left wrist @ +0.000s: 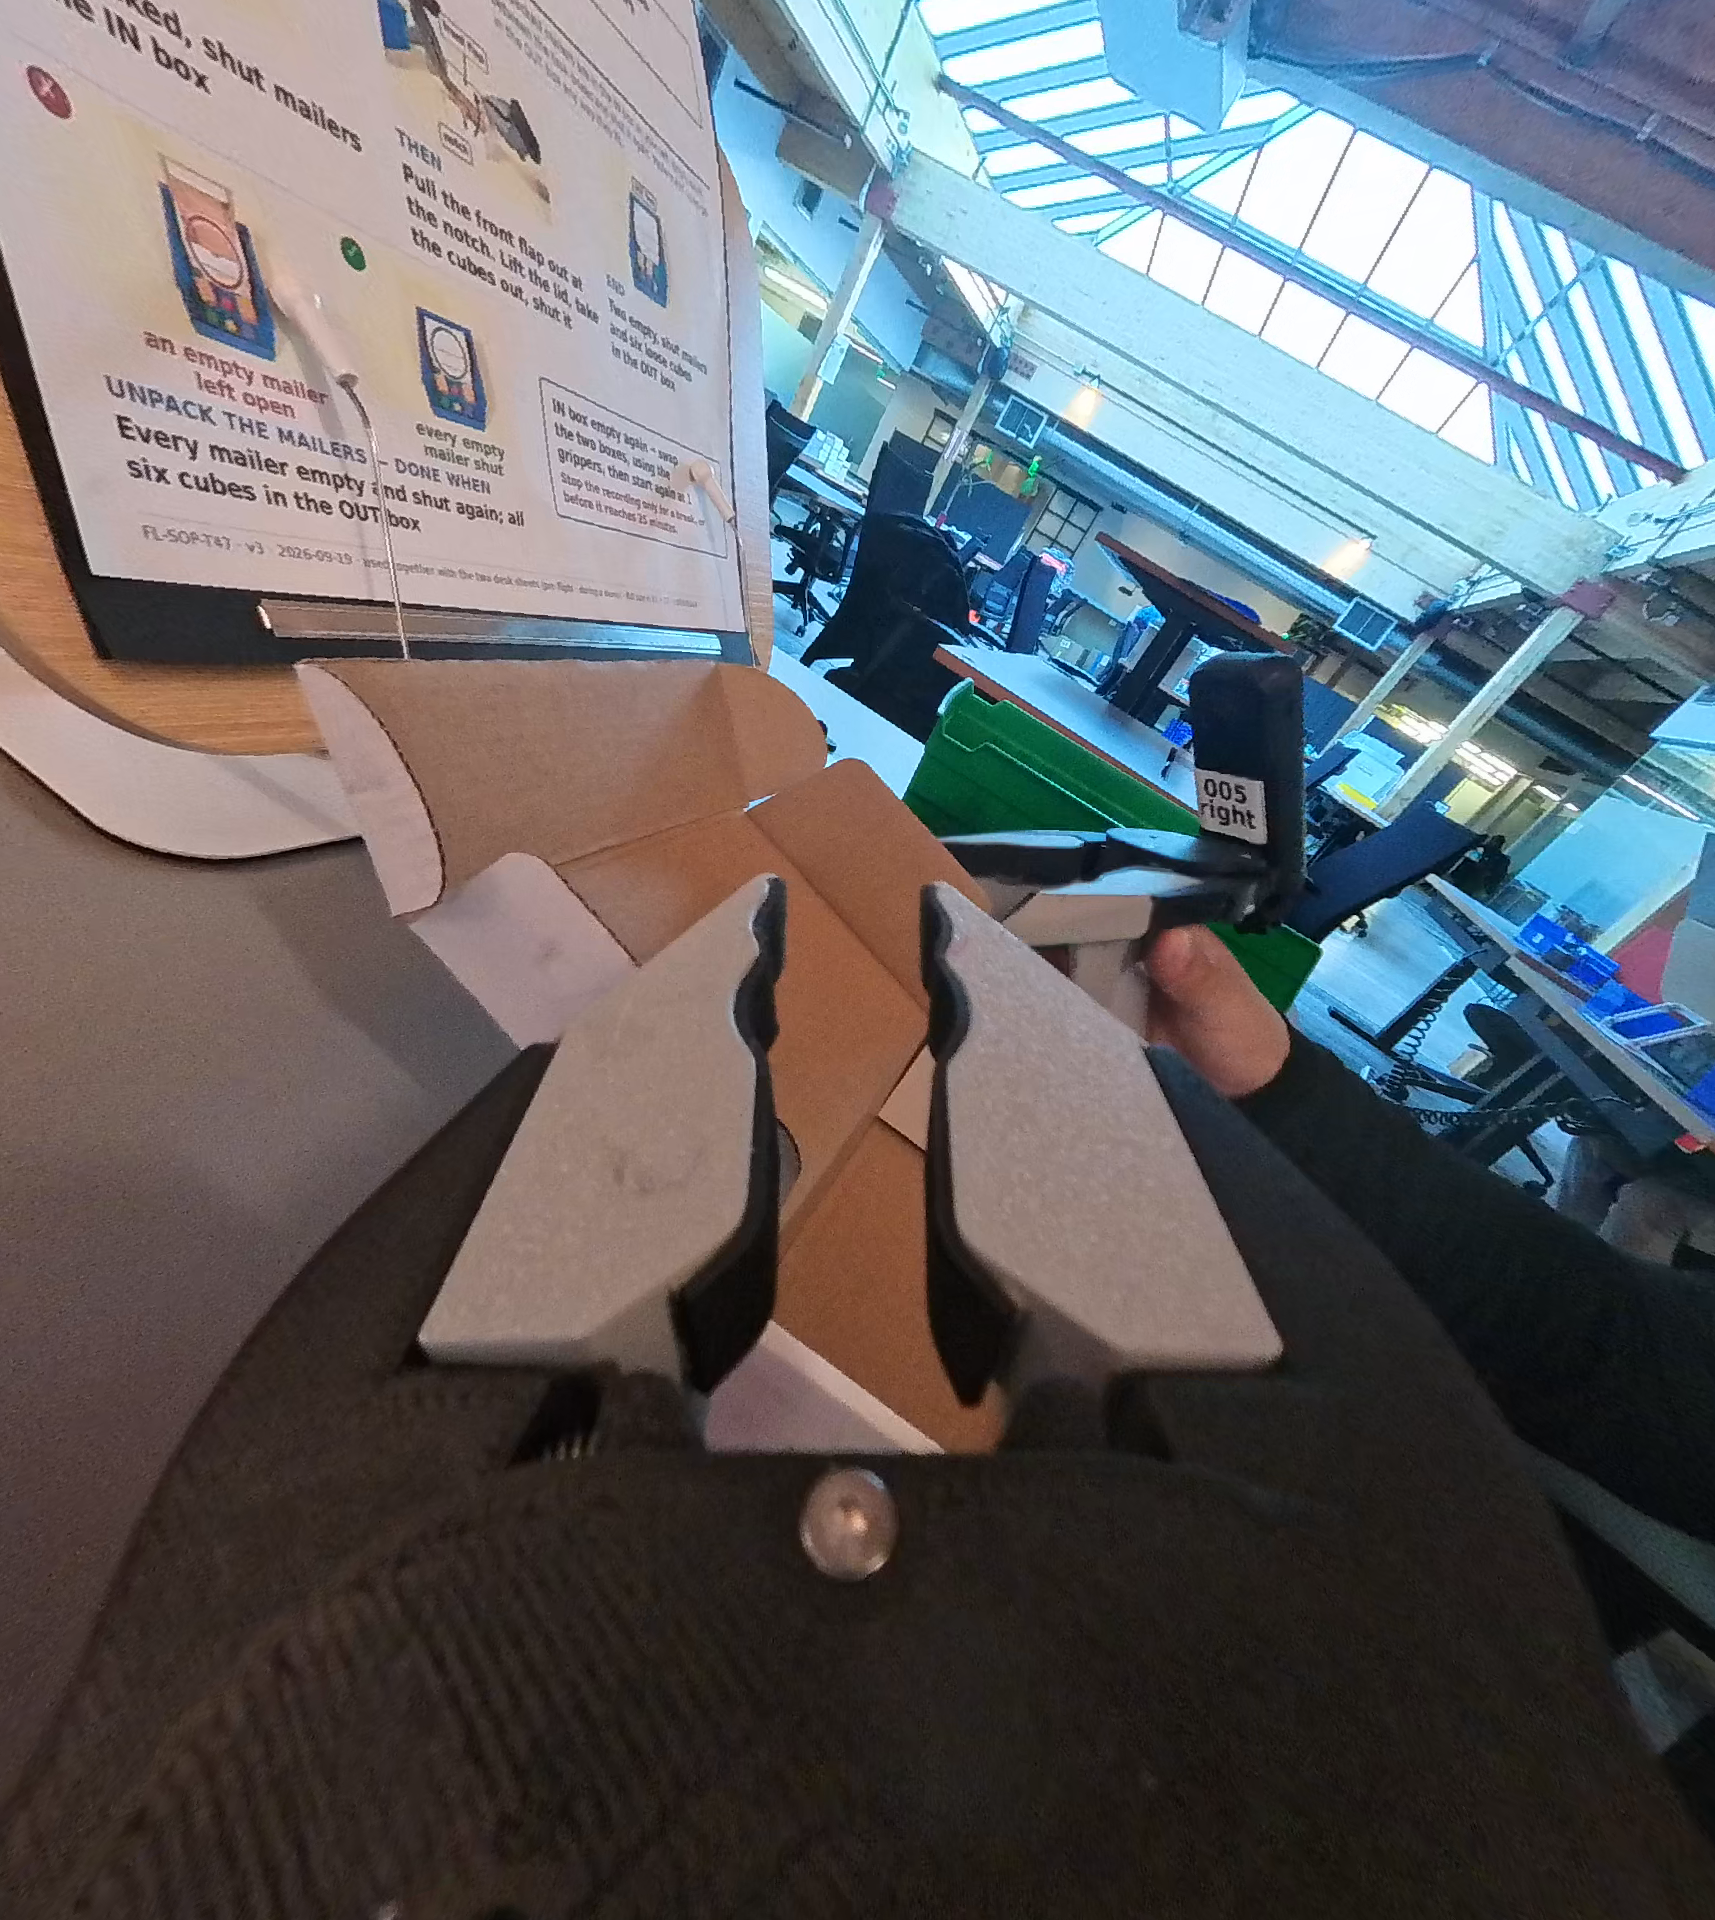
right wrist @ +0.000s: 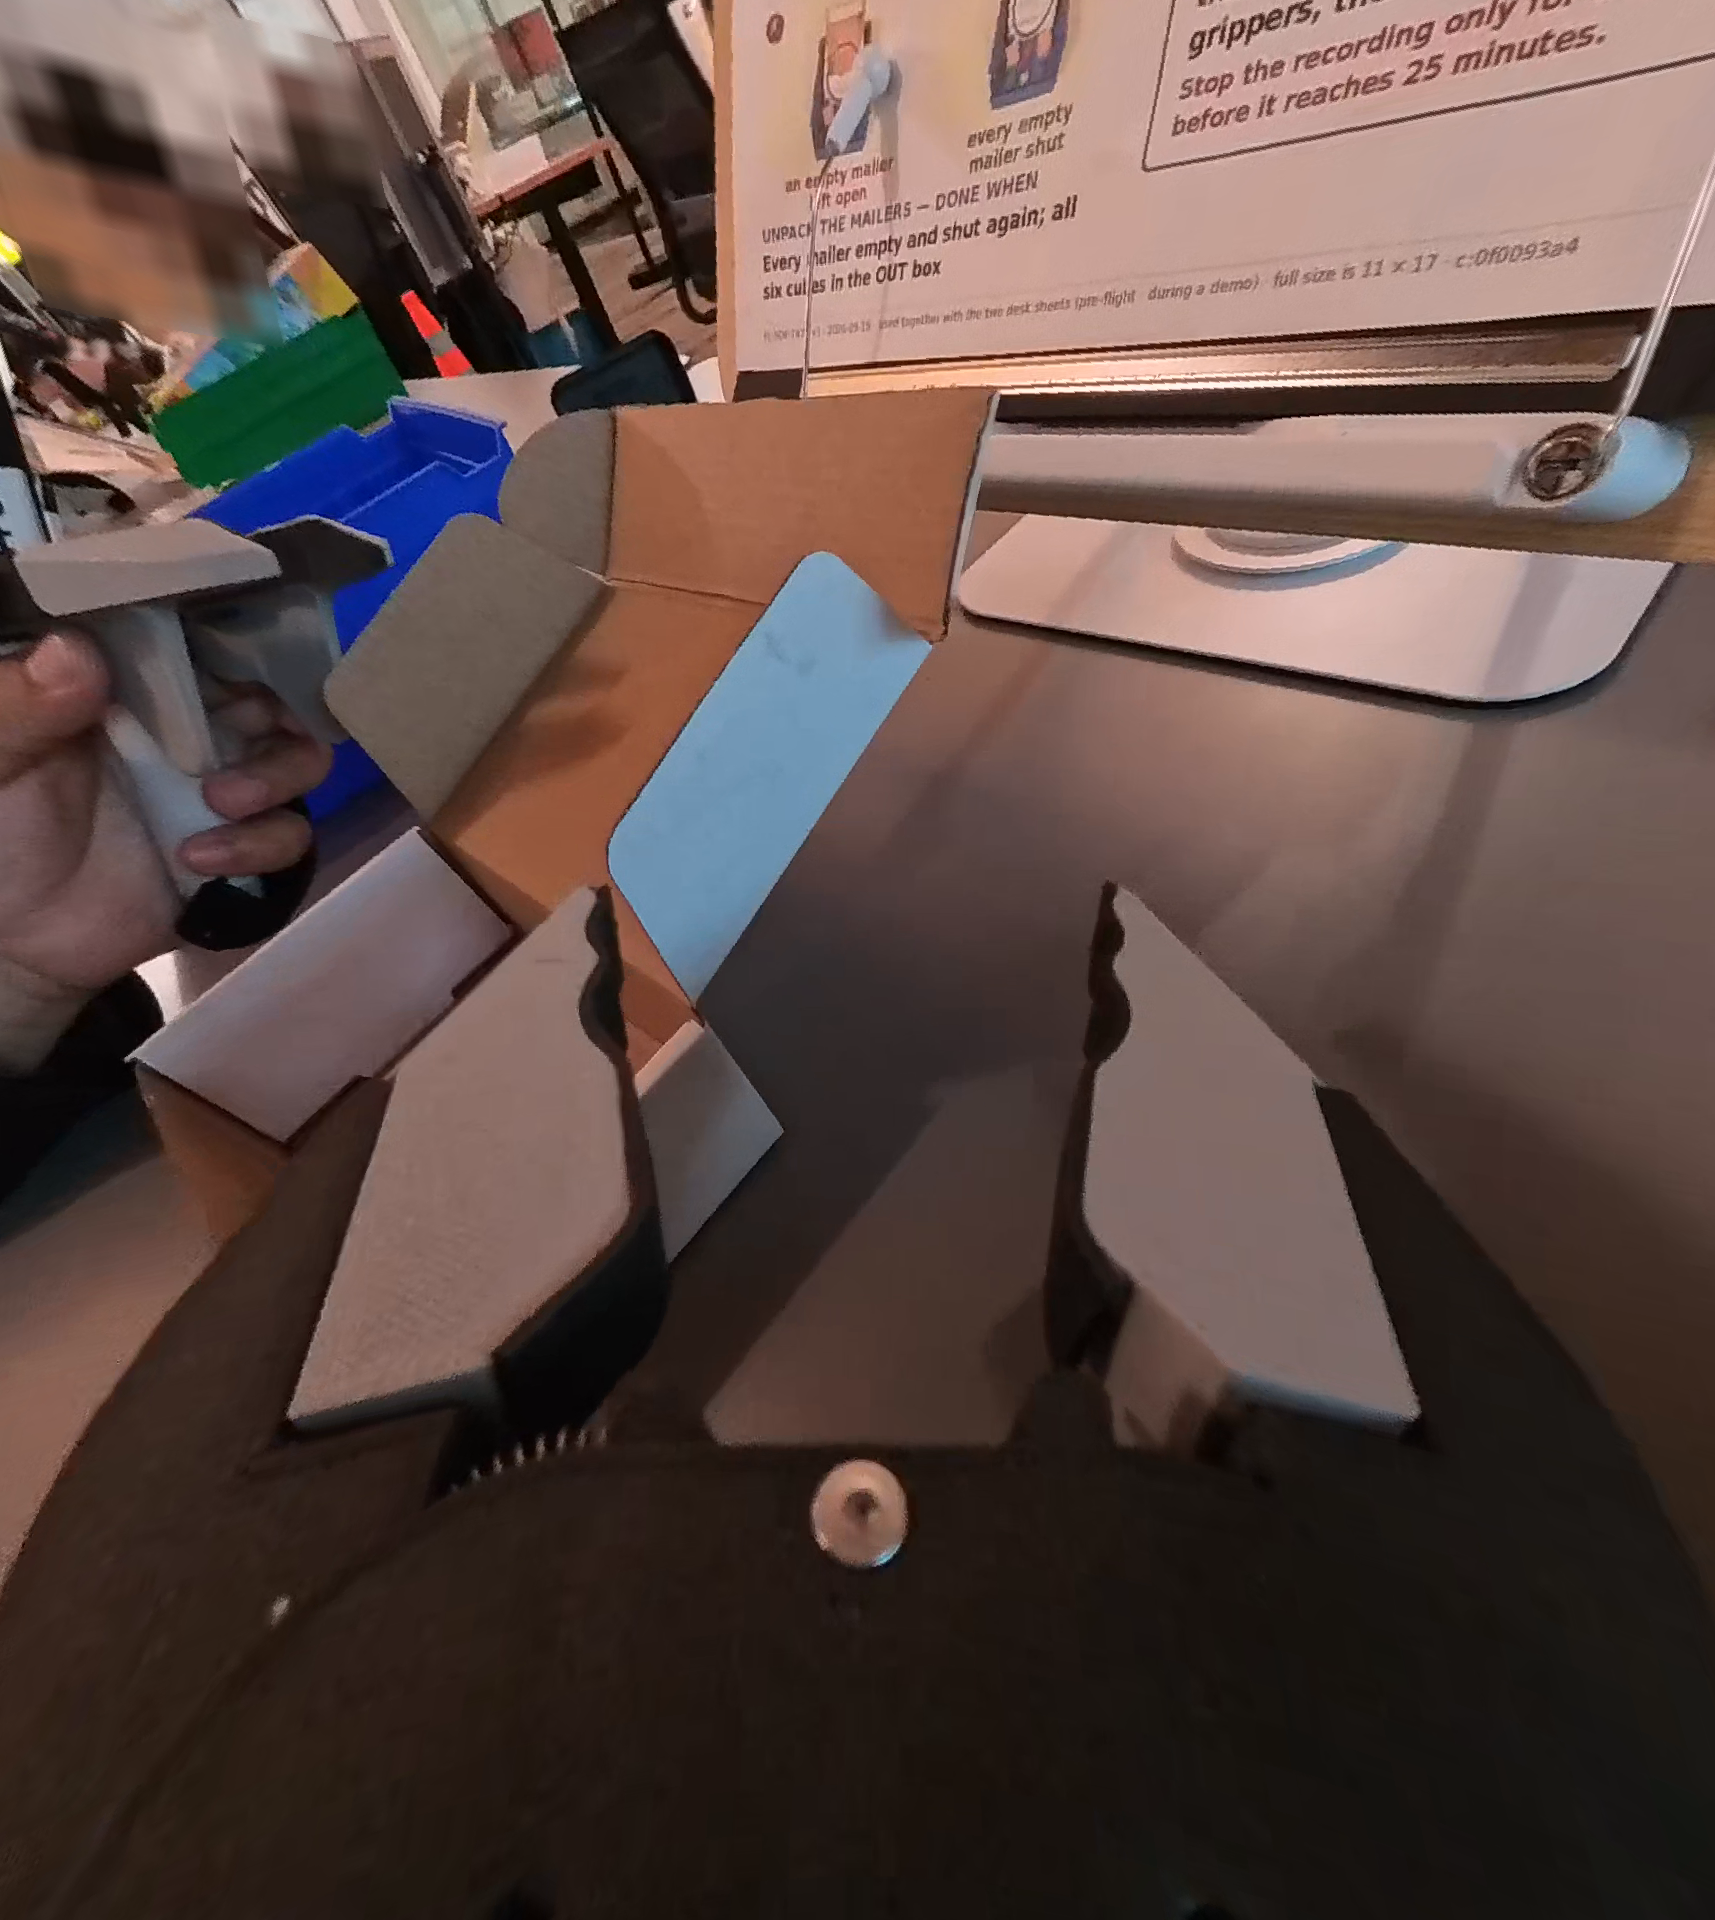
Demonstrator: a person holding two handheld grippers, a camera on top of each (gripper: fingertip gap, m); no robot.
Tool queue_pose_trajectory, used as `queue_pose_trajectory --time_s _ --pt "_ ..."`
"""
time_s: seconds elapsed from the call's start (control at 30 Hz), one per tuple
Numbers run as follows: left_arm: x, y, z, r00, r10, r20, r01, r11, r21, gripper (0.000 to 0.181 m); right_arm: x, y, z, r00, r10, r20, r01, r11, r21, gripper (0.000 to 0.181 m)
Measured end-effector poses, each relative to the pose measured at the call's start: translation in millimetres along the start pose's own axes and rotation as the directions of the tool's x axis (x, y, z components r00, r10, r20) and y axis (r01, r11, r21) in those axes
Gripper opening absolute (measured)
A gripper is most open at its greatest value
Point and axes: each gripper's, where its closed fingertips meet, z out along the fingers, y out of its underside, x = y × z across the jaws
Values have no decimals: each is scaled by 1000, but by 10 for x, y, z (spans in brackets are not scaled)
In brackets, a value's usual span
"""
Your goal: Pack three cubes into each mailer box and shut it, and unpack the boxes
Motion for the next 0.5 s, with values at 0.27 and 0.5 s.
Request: queue_pose_trajectory --time_s 0.27,0.5 --pt "-3 9 4 1000 1 1 -1 1000 -3 24 29 -6 -7 999 -29 -44 29 1000 0 84" --pt "-12 34 16 1000 2 4 -2 1000 -13 24 76 -23 -21 998 -15 -68 16 1000 10 84"
